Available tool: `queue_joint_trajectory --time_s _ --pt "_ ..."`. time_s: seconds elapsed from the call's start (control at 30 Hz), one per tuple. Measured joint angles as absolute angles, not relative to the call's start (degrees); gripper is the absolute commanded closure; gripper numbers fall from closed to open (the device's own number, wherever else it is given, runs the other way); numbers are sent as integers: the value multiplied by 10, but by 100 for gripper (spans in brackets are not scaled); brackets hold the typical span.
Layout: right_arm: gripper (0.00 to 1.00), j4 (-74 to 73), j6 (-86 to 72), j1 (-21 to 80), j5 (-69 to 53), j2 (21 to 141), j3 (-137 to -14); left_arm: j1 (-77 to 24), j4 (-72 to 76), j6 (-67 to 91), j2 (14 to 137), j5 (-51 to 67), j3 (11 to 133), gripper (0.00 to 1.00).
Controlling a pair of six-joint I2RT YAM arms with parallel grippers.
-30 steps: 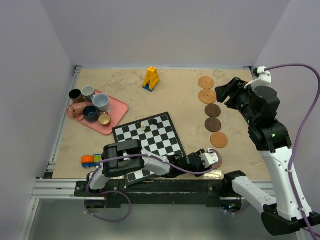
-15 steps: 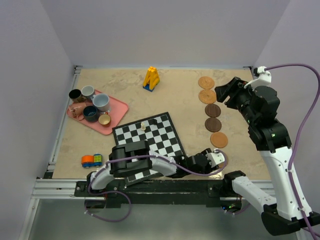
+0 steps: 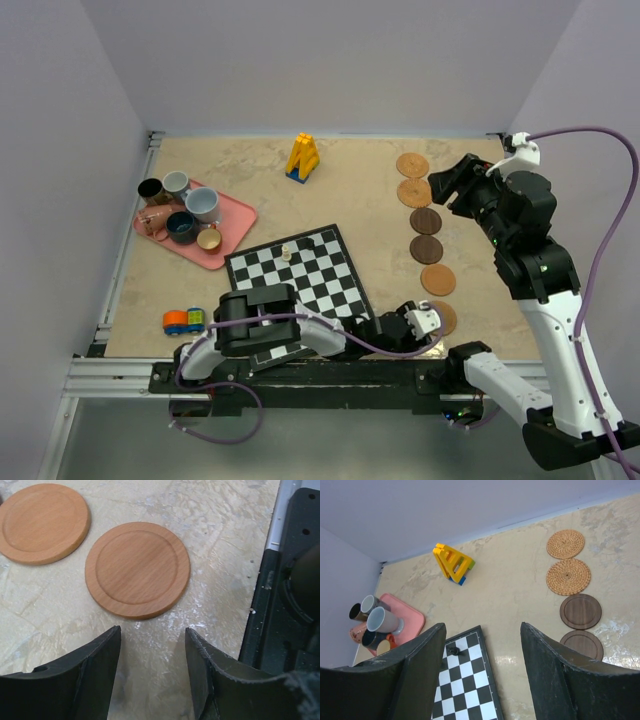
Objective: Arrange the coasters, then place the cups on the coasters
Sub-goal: Move the coaster to the corner of the board.
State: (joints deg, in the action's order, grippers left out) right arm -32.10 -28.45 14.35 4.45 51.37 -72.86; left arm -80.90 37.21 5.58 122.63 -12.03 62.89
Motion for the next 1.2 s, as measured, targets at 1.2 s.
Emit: queue_joint_trajectory --time_s 1.2 --pt "34 -321 -284 143 44 512 -728 -823 372 104 1276 -183 694 44"
